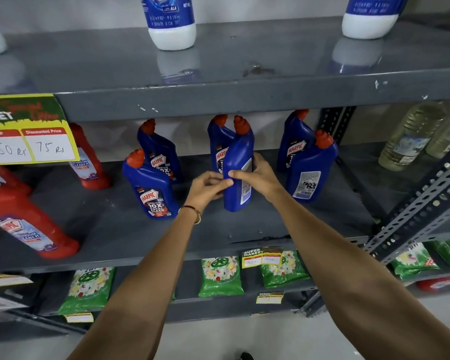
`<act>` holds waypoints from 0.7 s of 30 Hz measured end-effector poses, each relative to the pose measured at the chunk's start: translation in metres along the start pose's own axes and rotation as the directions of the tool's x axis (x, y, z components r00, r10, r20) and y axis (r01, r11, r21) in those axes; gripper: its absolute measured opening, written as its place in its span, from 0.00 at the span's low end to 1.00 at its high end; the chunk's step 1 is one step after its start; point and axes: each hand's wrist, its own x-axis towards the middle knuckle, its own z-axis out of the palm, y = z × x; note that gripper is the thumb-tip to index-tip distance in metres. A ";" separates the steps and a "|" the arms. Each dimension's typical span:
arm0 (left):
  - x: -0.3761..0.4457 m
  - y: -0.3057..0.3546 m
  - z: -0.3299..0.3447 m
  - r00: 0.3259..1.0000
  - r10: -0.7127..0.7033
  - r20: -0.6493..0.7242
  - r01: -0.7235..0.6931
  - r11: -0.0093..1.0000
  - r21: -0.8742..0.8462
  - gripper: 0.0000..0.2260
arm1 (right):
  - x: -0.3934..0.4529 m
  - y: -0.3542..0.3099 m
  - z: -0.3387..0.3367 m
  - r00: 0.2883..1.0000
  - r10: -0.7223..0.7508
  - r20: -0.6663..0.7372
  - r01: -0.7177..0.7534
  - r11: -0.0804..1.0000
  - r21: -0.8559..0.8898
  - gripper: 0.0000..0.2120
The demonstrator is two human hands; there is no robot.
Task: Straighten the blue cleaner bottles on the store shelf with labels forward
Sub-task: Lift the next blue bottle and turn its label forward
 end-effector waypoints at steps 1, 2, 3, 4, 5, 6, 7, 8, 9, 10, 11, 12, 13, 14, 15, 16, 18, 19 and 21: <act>0.001 -0.002 -0.007 0.996 -0.059 0.064 0.065 0.993 -0.101 0.04 | 0.001 0.000 -0.001 1.000 0.011 0.006 -0.011 1.000 0.027 0.27; 0.002 -0.004 -0.011 0.987 -0.107 0.120 0.126 0.977 -0.169 0.05 | 0.002 0.000 -0.002 0.999 0.024 0.022 -0.025 0.998 0.056 0.26; 0.003 -0.006 -0.014 0.974 -0.156 0.166 0.189 0.959 -0.211 0.08 | 0.003 0.000 -0.002 0.999 0.031 0.044 -0.035 0.996 0.088 0.25; 0.003 -0.008 -0.014 0.956 -0.210 0.205 0.257 0.937 -0.237 0.13 | 0.003 -0.001 -0.002 0.997 0.030 0.068 -0.038 0.992 0.118 0.24; 0.003 -0.011 -0.013 0.936 -0.261 0.238 0.320 0.912 -0.257 0.17 | 0.003 -0.002 -0.001 0.995 0.030 0.091 -0.043 0.988 0.147 0.25; 0.003 -0.013 -0.011 0.915 -0.297 0.275 0.373 0.883 -0.287 0.21 | 0.003 -0.003 0.000 0.993 0.034 0.115 -0.053 0.985 0.167 0.25; 0.003 -0.016 -0.009 0.898 -0.312 0.311 0.408 0.854 -0.322 0.22 | 0.003 -0.004 0.000 0.989 0.035 0.141 -0.062 0.980 0.187 0.24; 0.002 -0.018 -0.007 0.886 -0.311 0.345 0.432 0.825 -0.365 0.23 | 0.002 -0.006 0.001 0.985 0.032 0.170 -0.067 0.976 0.206 0.22; 0.002 -0.019 -0.007 0.881 -0.304 0.362 0.442 0.802 -0.402 0.23 | 0.003 -0.006 0.001 0.979 0.029 0.201 -0.075 0.970 0.229 0.18; 0.002 -0.020 -0.006 0.881 -0.293 0.371 0.444 0.782 -0.438 0.22 | 0.003 -0.007 0.000 0.972 0.030 0.234 -0.091 0.963 0.254 0.16; 0.003 -0.020 -0.007 0.884 -0.287 0.369 0.443 0.768 -0.464 0.23 | 0.004 -0.006 -0.001 0.963 0.037 0.267 -0.114 0.954 0.278 0.16; 0.003 -0.019 -0.008 0.885 -0.288 0.365 0.443 0.758 -0.478 0.24 | 0.004 -0.005 -0.002 0.953 0.043 0.300 -0.137 0.944 0.300 0.16; 0.004 -0.019 -0.009 0.887 -0.288 0.362 0.441 0.761 -0.475 0.26 | 0.005 -0.004 -0.004 0.943 0.049 0.329 -0.162 0.932 0.323 0.16; 0.005 -0.020 -0.011 0.888 -0.286 0.359 0.435 0.774 -0.460 0.27 | 0.005 -0.003 -0.005 0.935 0.057 0.350 -0.185 0.920 0.346 0.15; 0.006 -0.022 -0.011 0.893 -0.280 0.352 0.421 0.796 -0.435 0.26 | 0.005 -0.004 -0.006 0.931 0.064 0.360 -0.205 0.907 0.368 0.15; 0.007 -0.023 -0.011 0.899 -0.270 0.346 0.403 0.818 -0.410 0.22 | 0.004 -0.005 -0.007 0.930 0.070 0.361 -0.216 0.899 0.381 0.14; 0.008 -0.024 -0.008 0.913 -0.253 0.321 0.367 0.852 -0.373 0.11 | 0.003 -0.007 -0.009 0.933 0.076 0.353 -0.215 0.901 0.376 0.12; 0.009 -0.025 -0.006 0.921 -0.253 0.296 0.355 0.858 -0.371 0.08 | 0.004 -0.007 -0.010 0.935 0.078 0.346 -0.210 0.908 0.363 0.12; 0.011 -0.025 -0.003 0.937 -0.252 0.240 0.327 0.874 -0.359 0.04 | 0.005 -0.006 -0.011 0.944 0.079 0.320 -0.194 0.919 0.343 0.14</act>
